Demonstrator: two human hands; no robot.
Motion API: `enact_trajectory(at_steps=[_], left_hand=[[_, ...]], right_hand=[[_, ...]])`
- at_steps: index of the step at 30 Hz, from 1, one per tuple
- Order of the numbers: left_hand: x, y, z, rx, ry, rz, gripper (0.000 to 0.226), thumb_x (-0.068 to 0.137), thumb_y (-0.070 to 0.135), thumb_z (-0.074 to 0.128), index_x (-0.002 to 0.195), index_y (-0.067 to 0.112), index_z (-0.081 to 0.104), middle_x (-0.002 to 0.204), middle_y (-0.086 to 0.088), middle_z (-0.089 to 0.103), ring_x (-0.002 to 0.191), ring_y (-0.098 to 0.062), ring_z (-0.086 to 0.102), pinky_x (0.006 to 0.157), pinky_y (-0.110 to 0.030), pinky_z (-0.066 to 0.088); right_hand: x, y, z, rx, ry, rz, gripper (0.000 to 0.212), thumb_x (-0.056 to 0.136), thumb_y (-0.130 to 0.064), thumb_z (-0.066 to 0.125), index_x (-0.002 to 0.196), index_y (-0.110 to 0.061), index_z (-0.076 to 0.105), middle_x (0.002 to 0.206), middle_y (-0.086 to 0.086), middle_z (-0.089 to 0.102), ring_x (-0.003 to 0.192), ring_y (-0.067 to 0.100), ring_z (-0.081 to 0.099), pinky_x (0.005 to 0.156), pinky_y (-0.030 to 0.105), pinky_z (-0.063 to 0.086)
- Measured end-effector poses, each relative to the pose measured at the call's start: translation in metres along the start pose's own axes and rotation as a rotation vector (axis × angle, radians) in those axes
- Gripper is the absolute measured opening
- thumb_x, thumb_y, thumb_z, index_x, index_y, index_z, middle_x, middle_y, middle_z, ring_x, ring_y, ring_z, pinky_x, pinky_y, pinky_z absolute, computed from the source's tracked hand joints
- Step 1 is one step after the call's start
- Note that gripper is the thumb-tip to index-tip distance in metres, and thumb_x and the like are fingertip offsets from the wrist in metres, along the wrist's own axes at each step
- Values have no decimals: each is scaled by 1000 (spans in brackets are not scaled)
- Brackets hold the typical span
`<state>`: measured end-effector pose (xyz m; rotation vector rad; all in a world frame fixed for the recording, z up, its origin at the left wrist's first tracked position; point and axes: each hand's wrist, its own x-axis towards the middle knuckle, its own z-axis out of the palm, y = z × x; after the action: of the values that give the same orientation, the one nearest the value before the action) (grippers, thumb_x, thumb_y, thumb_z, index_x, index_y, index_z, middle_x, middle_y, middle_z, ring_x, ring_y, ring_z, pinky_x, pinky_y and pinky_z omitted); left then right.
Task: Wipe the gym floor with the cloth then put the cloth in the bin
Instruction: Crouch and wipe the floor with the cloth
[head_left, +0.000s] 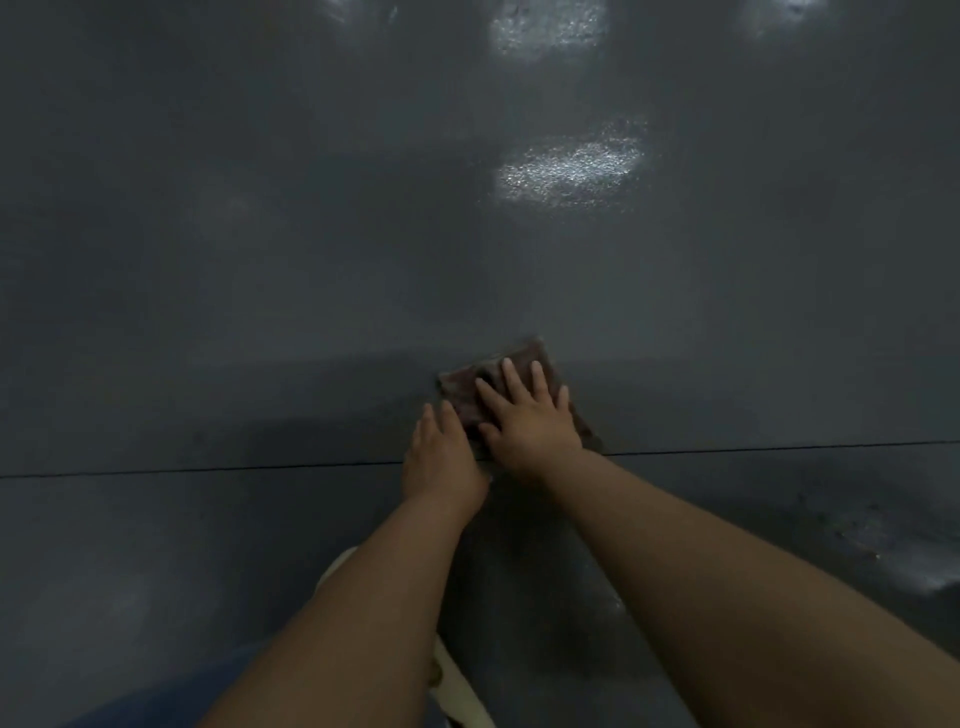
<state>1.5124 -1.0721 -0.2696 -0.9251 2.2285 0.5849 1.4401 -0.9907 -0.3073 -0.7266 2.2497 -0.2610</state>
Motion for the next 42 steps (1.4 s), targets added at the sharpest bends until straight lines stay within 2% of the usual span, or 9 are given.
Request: enact_trajectory(at_steps=[4,7,10,14,24,28,33,39,42], left_hand=[[-27,-5,-15,-27,31,-16,90,90,21,62,152,13,-3,159,-8,-8,146,-26,1,118,-37,14],[-49,-3,-26,-49,70,28,83,92,15,57,152,14,0,159,-8,-6,146,-27,2,118,-40,14],[-74,1,-36,-41,113,93,76,93,14,52,152,14,5,159,-8,-3,146,-27,5,117,-40,16],[-106,1,-45,-21,121,178,80,92,20,55,152,15,3,159,-8,-4,146,-28,2,118,-40,14],[-111,22,-44,-13,115,200,78,92,27,56,152,20,7,159,-10,-3,146,-29,1,118,-42,11],[-95,28,-41,2,93,202,74,93,32,54,152,25,10,159,-11,-4,146,-29,-1,118,-42,10],[-58,28,-35,79,84,215,74,94,30,53,152,28,7,158,-12,-11,145,-34,-8,118,-44,5],[9,48,-2,234,30,305,81,94,34,50,152,19,-5,155,-16,-23,142,-39,-19,114,-53,-4],[32,55,19,263,12,320,83,95,32,45,150,17,-16,152,-16,-31,140,-38,-26,113,-52,-10]], right_hand=[[-25,-3,-11,49,47,37,51,96,-35,41,146,-30,31,159,-1,14,146,25,8,116,48,6],[-54,-7,-15,60,120,44,43,96,-35,44,136,-22,47,147,4,39,138,26,28,114,42,22],[-86,-16,-29,65,190,72,39,97,-33,42,129,-14,55,136,12,49,126,31,42,105,37,32],[-119,-27,-44,60,237,136,39,93,-32,44,120,-9,60,124,20,56,114,36,50,97,37,40],[-113,-24,-47,139,224,139,36,92,-21,43,121,-6,57,127,16,54,116,32,48,99,38,41],[-94,-19,-53,145,184,141,39,92,-26,42,122,-6,56,126,16,55,116,32,48,99,36,41],[-62,-13,-48,146,113,194,43,86,-32,53,123,-11,54,129,11,52,119,30,46,99,38,40],[-29,4,-37,191,287,317,38,96,-21,38,131,-10,49,140,11,42,126,31,39,100,39,37],[-10,8,-28,191,355,353,39,99,-28,34,132,-14,49,146,8,36,131,29,33,104,40,33]])
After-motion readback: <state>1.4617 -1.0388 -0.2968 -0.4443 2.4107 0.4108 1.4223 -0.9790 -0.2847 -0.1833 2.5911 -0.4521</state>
